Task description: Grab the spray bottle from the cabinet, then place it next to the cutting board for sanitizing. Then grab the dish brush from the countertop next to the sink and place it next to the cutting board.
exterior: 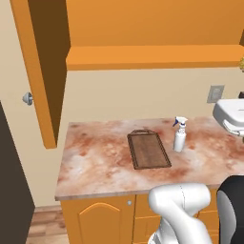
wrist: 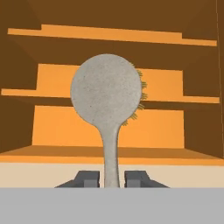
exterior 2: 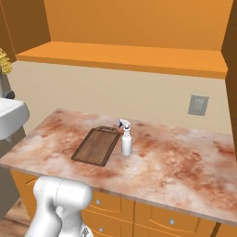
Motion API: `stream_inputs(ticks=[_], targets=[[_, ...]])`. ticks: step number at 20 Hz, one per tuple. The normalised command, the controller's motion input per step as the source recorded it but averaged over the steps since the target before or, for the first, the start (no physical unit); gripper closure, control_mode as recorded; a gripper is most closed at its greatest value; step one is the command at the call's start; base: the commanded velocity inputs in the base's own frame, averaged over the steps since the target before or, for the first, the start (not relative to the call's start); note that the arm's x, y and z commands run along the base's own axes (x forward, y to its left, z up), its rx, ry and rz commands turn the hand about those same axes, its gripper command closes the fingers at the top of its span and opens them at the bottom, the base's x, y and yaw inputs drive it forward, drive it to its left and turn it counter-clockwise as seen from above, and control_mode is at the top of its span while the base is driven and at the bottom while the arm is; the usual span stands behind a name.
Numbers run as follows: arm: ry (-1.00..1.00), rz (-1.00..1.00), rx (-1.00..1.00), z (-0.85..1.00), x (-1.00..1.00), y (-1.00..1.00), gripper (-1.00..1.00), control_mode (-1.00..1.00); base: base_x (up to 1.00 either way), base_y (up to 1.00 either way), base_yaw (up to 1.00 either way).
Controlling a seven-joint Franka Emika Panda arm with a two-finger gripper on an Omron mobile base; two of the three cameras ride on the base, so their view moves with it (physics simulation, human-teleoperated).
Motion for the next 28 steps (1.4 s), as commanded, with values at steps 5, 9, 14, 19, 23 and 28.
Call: stream_inputs(ticks=[5, 9, 14, 19, 23, 28], targets=[[0.35, 0.03, -0.03, -0.71, -0.02, 0.04, 1.0, -1.0, -0.02, 0.0, 0.01], [0.55, 0.01, -0.08, -0.91, 0.22, 0.34, 1.0, -1.0, 0.0, 0.0, 0.0], [0.33, 0.0, -0.09, -0.64, 0.47, 0.62, 1.0, -1.0, 0.0, 0.0, 0.0], [0.01, 0.0, -0.01, -0.35, 0.66, 0.64, 1.0, -1.0, 0.0, 0.0, 0.0], [0.03, 0.0, 0.0, -0.57, 0.57, 0.35, 1.0, -1.0, 0.0, 0.0, 0.0], [0.12, 0.0, 0.05, -0.43, 0.61, 0.02, 1.0, -1.0, 0.0, 0.0, 0.0]])
